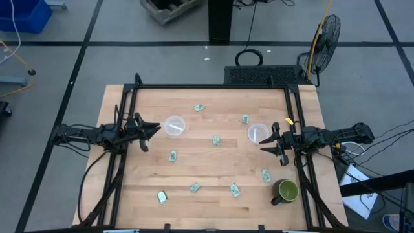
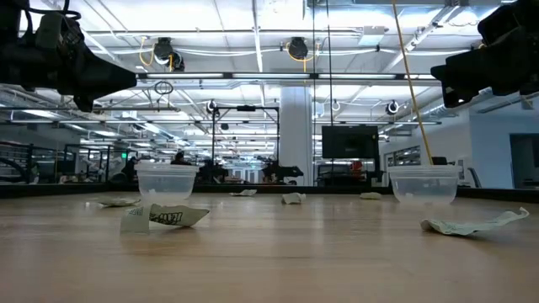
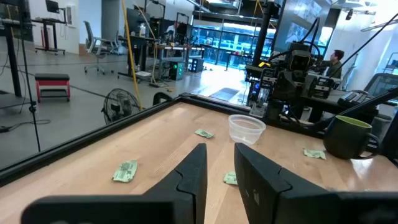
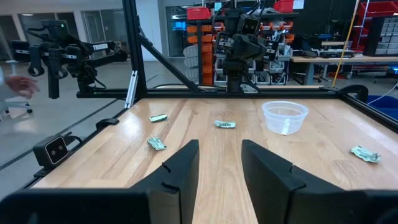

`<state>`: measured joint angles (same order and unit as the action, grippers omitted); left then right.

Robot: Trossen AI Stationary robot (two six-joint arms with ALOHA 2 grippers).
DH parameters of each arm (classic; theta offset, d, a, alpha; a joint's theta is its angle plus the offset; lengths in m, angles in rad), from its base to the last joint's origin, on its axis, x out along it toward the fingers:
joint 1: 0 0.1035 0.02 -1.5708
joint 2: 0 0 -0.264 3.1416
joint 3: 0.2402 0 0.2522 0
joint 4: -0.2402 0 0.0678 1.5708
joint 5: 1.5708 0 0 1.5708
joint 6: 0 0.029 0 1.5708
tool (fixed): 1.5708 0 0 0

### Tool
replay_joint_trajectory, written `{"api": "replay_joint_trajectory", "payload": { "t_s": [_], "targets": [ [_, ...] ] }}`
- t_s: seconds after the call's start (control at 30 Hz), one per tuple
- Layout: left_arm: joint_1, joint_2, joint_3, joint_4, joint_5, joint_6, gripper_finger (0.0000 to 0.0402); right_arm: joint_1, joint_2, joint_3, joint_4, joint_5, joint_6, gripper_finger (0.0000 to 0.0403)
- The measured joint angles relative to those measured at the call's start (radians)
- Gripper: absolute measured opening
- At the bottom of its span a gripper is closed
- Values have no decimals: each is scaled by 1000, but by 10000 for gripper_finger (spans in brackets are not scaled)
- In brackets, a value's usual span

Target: Pick and place Stevia / Truvia into bins

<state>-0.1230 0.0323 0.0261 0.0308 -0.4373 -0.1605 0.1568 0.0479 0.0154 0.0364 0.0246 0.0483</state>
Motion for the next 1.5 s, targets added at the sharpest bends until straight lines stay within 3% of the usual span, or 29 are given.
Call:
{"api": "replay_joint_trajectory", "payload": {
  "t_s": [0.63,1.0,1.23,1.5],
  "targets": [
    [0,0,0,4,-11,-1,86,0,0,0,5,0,0,116],
    [0,0,0,55,-20,-123,86,0,0,0,24,11,105,116],
    [0,0,0,56,-19,-124,86,0,0,0,83,33,50,116],
    [0,0,0,75,-20,-130,86,0,0,0,212,222,-61,116]
  ]
}}
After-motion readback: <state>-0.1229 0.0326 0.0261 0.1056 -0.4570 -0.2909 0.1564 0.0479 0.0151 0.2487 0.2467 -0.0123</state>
